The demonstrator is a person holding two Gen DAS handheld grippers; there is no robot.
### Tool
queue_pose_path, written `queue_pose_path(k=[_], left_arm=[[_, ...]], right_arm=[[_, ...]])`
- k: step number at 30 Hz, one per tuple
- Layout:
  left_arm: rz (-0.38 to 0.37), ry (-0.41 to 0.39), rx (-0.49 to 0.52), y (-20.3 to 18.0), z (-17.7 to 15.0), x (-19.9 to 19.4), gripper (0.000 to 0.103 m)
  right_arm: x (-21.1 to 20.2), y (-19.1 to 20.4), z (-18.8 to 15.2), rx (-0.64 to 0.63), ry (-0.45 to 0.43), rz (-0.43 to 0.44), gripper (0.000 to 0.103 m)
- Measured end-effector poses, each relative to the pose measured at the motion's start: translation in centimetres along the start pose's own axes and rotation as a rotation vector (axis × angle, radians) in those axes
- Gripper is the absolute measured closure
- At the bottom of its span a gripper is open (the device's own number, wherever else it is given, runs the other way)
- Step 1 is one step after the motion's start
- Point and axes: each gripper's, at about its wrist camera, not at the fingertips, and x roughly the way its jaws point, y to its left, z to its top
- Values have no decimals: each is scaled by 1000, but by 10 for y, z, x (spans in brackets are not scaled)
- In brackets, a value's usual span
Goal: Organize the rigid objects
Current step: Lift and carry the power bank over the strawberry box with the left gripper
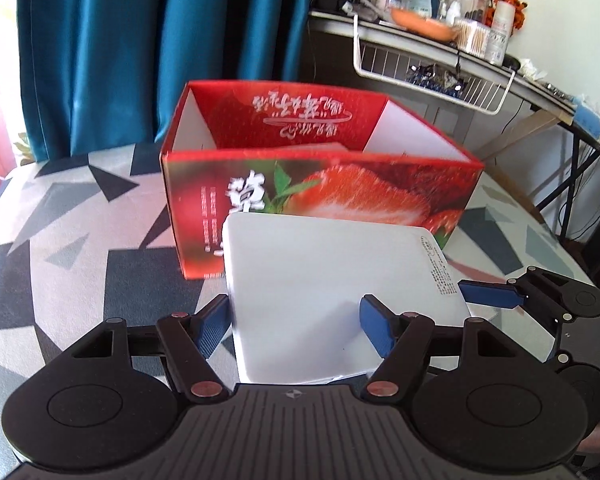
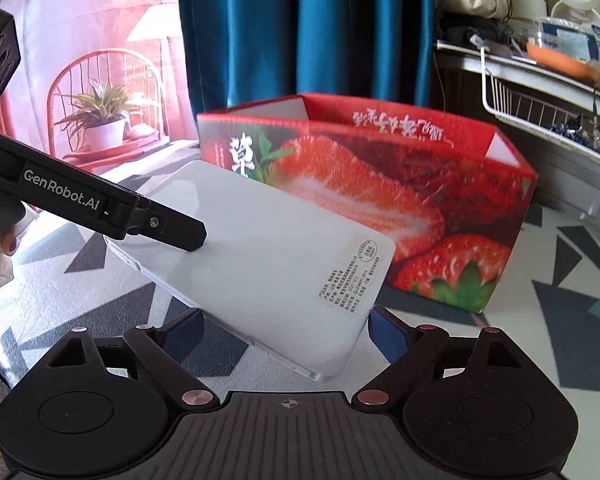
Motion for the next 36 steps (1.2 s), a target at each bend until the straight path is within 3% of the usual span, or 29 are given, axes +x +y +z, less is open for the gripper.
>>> queue_pose_path(k=[10, 17, 27, 36], left_arm=[[-8, -124, -19, -11, 29, -26, 30], [-32, -153, -43, -9, 64, -22, 30], [-54, -119, -112, 6, 108, 26, 30], [-69, -51, -192, 28, 126, 75, 29]], right_arm=[[-30, -4, 39, -73, -86, -38, 16], [-32, -20, 80, -114, -97, -44, 16], [5, -55, 126, -156, -84, -55, 16], [51, -85, 149, -163, -13, -32, 17]])
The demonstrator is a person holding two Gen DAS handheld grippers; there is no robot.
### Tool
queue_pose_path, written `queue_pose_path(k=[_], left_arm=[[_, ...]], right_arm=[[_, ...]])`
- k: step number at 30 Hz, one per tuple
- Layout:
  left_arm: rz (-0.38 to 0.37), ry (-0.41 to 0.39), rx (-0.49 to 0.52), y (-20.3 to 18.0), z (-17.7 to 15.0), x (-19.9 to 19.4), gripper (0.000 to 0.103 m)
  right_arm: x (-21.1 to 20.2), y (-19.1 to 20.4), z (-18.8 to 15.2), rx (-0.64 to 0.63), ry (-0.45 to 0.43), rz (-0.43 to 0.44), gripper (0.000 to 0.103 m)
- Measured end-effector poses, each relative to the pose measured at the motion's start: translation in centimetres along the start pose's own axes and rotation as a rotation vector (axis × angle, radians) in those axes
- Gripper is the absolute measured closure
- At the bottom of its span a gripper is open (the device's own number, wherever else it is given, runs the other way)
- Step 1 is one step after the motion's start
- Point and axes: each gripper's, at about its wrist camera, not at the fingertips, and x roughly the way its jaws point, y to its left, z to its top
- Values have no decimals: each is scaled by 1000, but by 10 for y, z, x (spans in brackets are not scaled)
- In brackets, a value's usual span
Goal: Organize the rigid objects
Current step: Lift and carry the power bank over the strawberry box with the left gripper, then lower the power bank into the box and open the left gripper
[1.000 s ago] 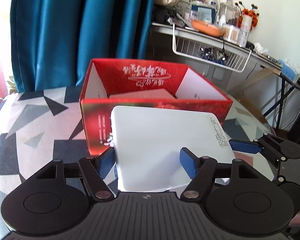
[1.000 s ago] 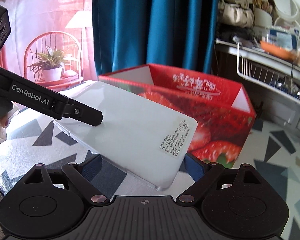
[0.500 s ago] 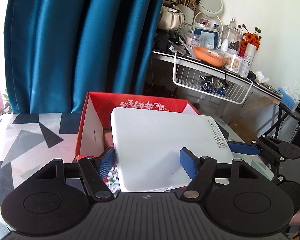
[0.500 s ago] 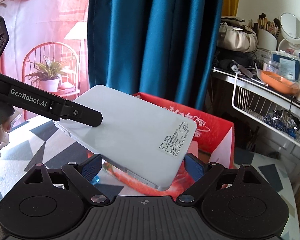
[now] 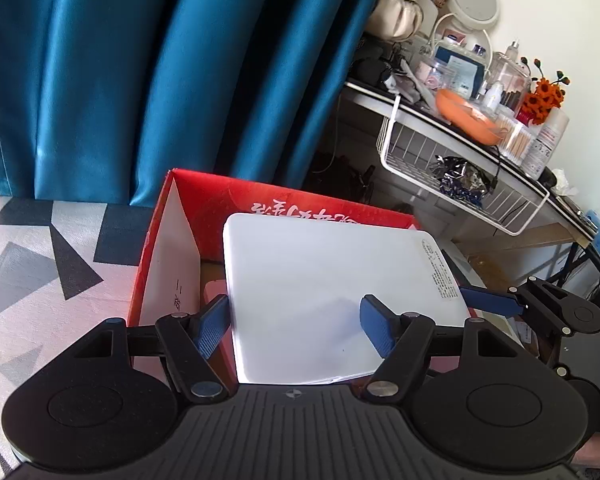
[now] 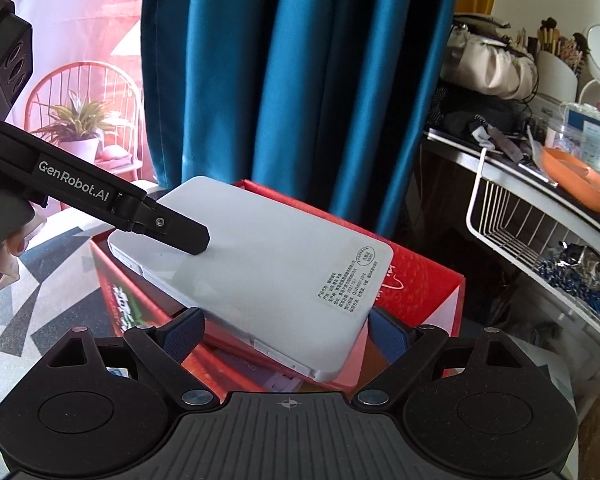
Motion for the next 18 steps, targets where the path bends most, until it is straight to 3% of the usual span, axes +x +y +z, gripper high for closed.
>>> queue_pose_path(k=[7, 18], left_arm=[[45, 41, 48, 4, -6, 24, 31], [50, 74, 62, 6, -10, 36, 31]], right_arm=[[27, -11, 2, -16, 70, 28, 22], [46, -26, -1, 32, 157, 70, 24]])
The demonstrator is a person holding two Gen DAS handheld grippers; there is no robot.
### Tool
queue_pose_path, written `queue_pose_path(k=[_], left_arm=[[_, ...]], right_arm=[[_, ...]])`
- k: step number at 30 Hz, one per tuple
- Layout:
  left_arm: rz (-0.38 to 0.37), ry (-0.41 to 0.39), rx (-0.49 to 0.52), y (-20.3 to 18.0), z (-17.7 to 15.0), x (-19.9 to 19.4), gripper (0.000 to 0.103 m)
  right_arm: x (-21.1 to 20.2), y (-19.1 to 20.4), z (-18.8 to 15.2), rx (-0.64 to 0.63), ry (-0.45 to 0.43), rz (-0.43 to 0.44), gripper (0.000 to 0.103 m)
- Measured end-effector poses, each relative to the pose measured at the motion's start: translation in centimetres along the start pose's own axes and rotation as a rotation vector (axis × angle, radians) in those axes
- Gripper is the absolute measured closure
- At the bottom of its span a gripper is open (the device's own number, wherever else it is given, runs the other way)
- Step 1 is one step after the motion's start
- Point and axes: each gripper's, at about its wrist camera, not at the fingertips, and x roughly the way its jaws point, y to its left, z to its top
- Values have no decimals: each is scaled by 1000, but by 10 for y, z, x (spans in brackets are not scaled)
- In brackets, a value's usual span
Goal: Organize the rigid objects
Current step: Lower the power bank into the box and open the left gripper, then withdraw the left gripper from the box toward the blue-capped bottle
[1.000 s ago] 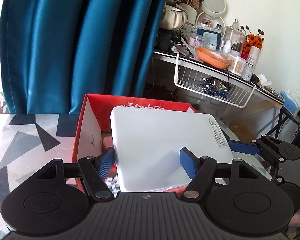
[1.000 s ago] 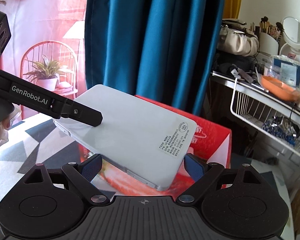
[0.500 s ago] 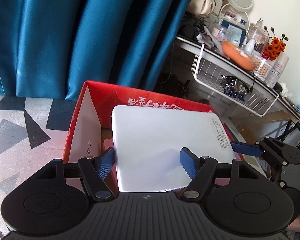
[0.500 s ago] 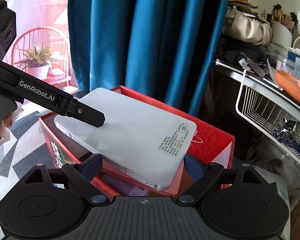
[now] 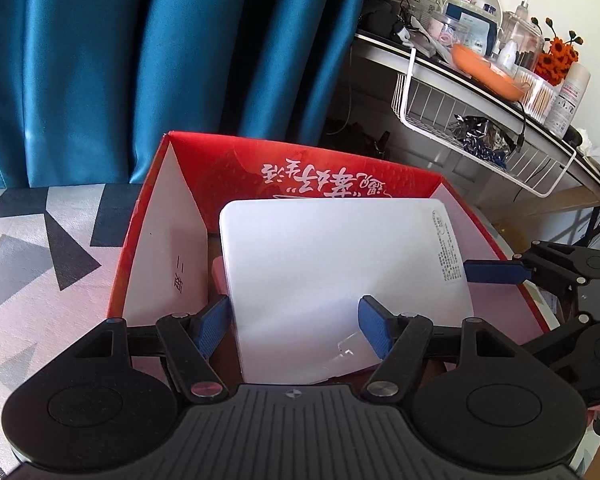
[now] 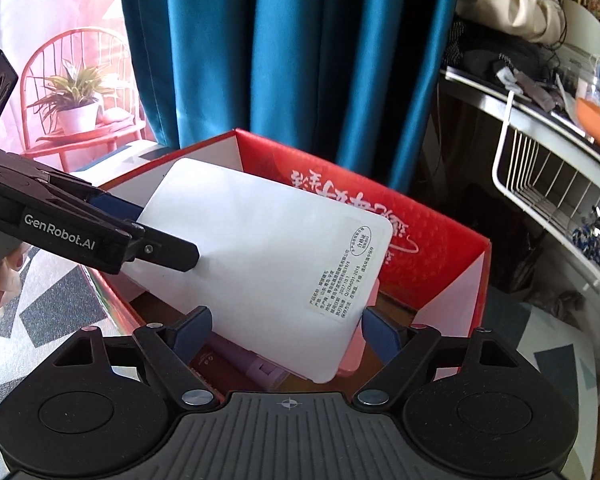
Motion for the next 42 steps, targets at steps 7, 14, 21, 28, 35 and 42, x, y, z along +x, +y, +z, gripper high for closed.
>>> queue_pose_path(k=[7, 14, 21, 28, 35, 42], left_arm=[[18, 16, 32, -2, -4, 3, 43], [33, -5, 91, -11, -4, -6, 46], [96, -84, 154, -20, -8, -34, 43], [170, -157, 168, -23, -20, -66, 4], [166, -159, 121, -13, -44, -89, 3], [173, -169, 54, -11, -81, -100, 3]], right_arm=[[7, -18, -5, 117, 53, 14, 46], [7, -19, -7, 154, 62, -3, 52], [-15, -14, -6, 183, -15, -63, 30], [-41, -11, -12, 205, -106, -133, 1], [-62, -7, -39, 260, -184, -168, 0], [-87, 10, -81, 288, -278, -194, 0]])
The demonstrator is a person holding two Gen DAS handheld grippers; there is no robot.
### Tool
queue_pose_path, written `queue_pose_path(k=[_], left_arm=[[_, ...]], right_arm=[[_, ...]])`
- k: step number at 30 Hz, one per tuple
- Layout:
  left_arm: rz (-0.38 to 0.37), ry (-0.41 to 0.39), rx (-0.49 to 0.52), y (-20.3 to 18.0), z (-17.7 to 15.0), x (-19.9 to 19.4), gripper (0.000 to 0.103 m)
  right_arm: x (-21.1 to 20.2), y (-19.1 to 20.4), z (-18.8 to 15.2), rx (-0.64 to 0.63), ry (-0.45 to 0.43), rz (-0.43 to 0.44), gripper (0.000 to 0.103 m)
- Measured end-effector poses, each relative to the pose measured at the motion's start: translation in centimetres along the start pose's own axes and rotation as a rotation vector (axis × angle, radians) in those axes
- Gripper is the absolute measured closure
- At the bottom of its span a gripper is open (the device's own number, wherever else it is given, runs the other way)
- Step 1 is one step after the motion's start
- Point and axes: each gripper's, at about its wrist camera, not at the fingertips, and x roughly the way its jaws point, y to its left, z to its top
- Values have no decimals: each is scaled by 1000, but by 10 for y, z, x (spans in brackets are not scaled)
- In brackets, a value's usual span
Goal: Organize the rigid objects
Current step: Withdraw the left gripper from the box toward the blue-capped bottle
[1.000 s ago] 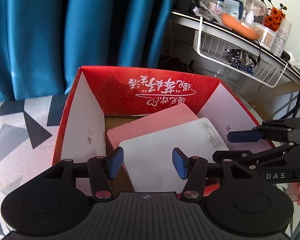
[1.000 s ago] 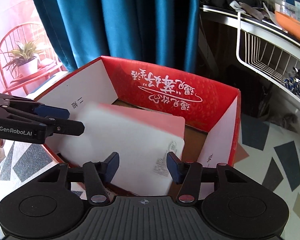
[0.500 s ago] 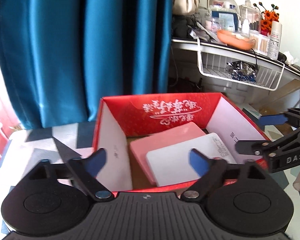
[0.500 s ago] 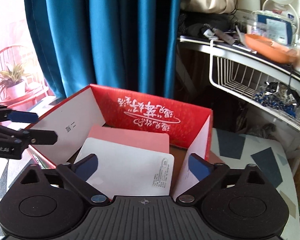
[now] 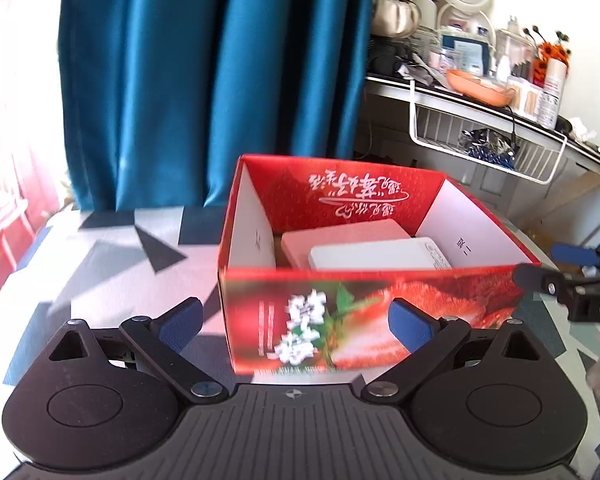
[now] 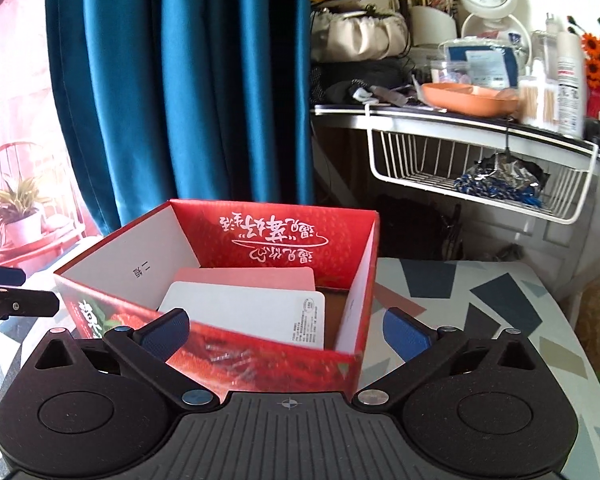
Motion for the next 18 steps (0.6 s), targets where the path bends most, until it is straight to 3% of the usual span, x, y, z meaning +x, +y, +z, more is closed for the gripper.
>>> queue_pose_path(k=[4, 10, 15, 18], left_arm=[[17, 10, 20, -7, -22, 0, 3], [29, 41, 24, -9, -48, 0, 3], [26, 89, -36, 1, -68, 1, 3], [34, 92, -63, 6, -75, -2, 3]], right_arm=[[-13, 4, -28, 5, 4, -10, 0], [-22, 9, -76, 39, 78, -20, 1], [-28, 11, -108, 67, 162, -1, 11], [-26, 16, -117, 64, 210, -1, 24]])
